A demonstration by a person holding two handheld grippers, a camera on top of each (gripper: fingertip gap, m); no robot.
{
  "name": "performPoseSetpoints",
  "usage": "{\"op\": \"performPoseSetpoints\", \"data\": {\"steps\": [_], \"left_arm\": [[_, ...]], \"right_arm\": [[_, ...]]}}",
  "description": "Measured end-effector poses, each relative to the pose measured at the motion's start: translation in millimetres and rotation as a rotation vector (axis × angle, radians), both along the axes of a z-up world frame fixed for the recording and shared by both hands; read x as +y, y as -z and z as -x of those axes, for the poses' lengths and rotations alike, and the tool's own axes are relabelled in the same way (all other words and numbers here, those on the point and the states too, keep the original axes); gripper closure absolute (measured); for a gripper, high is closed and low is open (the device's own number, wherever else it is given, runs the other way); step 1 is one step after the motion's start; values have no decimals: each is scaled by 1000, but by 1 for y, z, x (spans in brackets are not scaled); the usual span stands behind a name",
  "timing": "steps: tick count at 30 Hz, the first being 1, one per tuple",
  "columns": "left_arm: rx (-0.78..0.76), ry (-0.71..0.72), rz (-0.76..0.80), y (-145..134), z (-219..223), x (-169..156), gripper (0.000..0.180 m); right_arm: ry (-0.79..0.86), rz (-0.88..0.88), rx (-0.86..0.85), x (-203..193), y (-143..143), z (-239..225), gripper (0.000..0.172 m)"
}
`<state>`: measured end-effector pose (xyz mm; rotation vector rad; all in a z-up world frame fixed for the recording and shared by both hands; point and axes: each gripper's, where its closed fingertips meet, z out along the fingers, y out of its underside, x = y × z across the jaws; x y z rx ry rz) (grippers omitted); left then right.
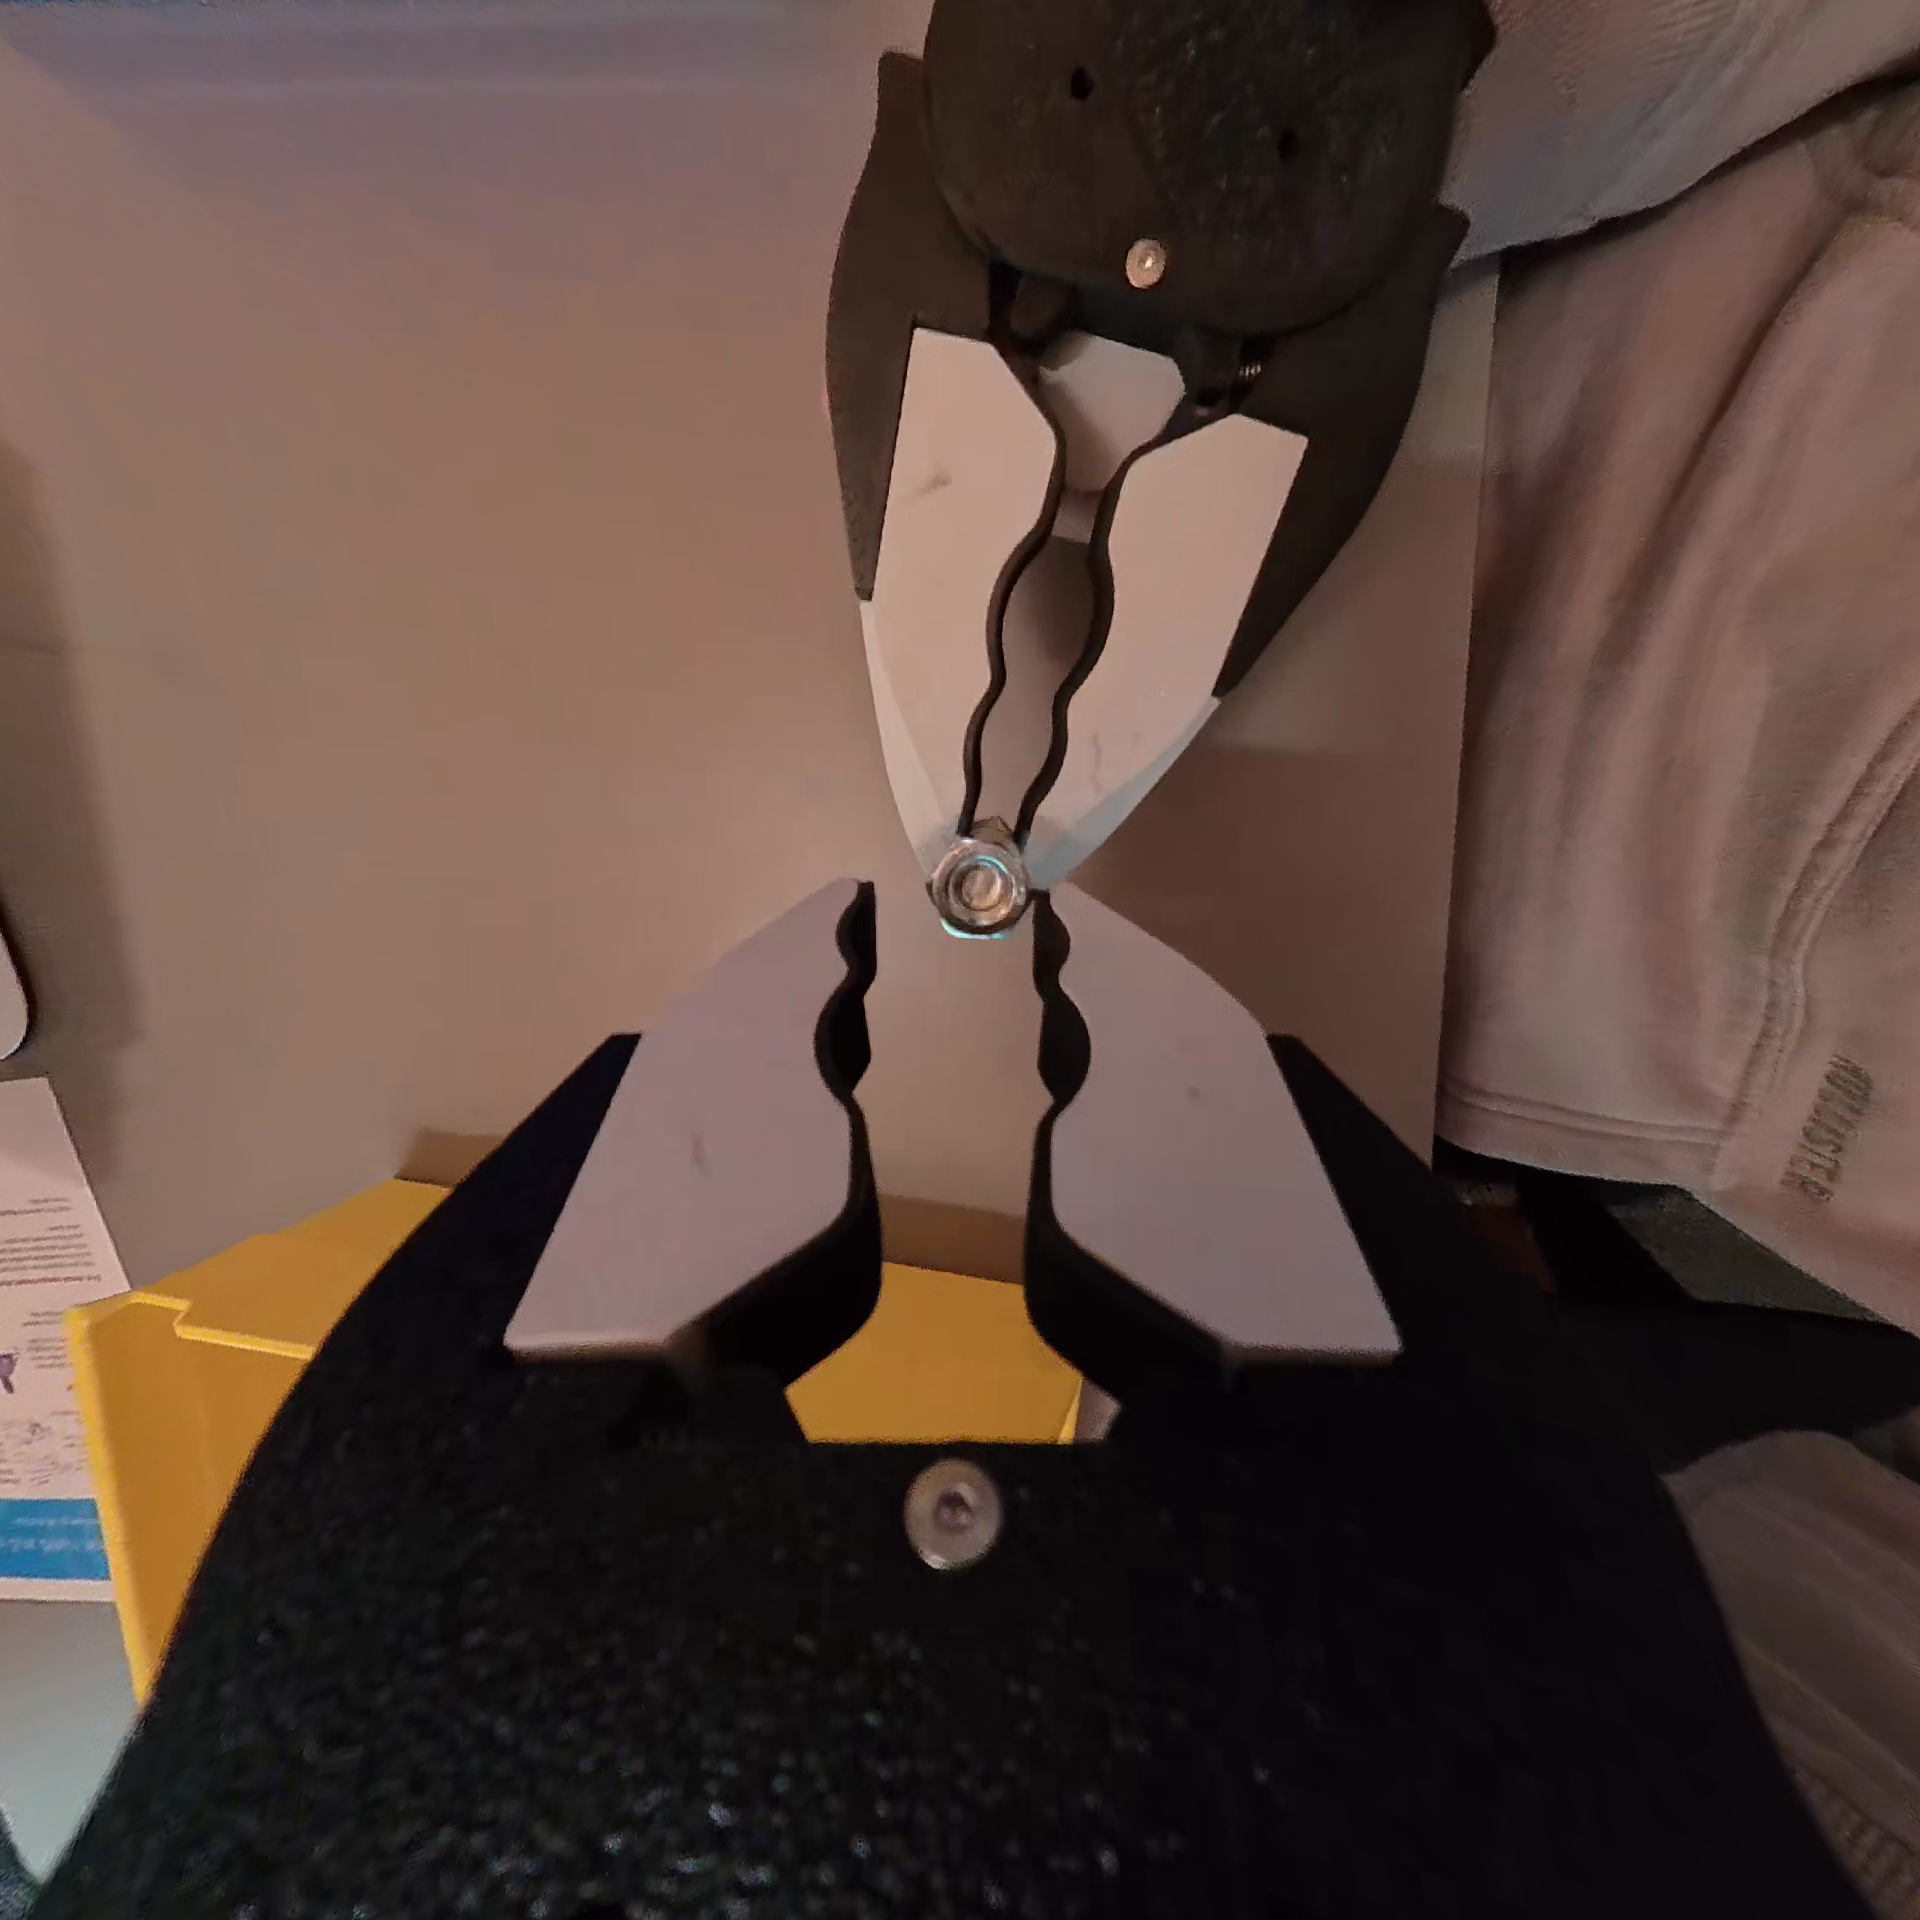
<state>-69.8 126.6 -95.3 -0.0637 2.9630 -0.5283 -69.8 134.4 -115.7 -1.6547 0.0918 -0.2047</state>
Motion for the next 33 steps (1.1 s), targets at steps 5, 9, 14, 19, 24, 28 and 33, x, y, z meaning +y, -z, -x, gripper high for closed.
{"op": "performPoseSetpoints", "data": {"steps": [5, 9, 14, 19, 24, 28, 33], "left_arm": [[-70, -21, 190, -20, -1, -4, 146], [-164, -97, 496, -36, -7, -13, 145], [-317, -164, 676, -30, -18, -19, 143], [-350, -191, 713, -26, -26, -28, 137], [-361, -209, 801, -30, -29, -34, 141], [-367, -213, 868, -34, -29, -37, 145], [-337, -213, 895, -32, -29, -39, 146]], "right_arm": [[12, -40, 26, -2, -4, -3, 163], [46, -98, 44, -6, -12, -8, 163], [71, -127, 65, -11, -14, -15, 163], [78, -131, 72, -14, -14, -19, 163], [71, -150, 79, -19, -20, -20, 163], [69, -151, 75, -25, -23, -22, 163], [64, -159, 76, -27, -27, -21, 163]]}}
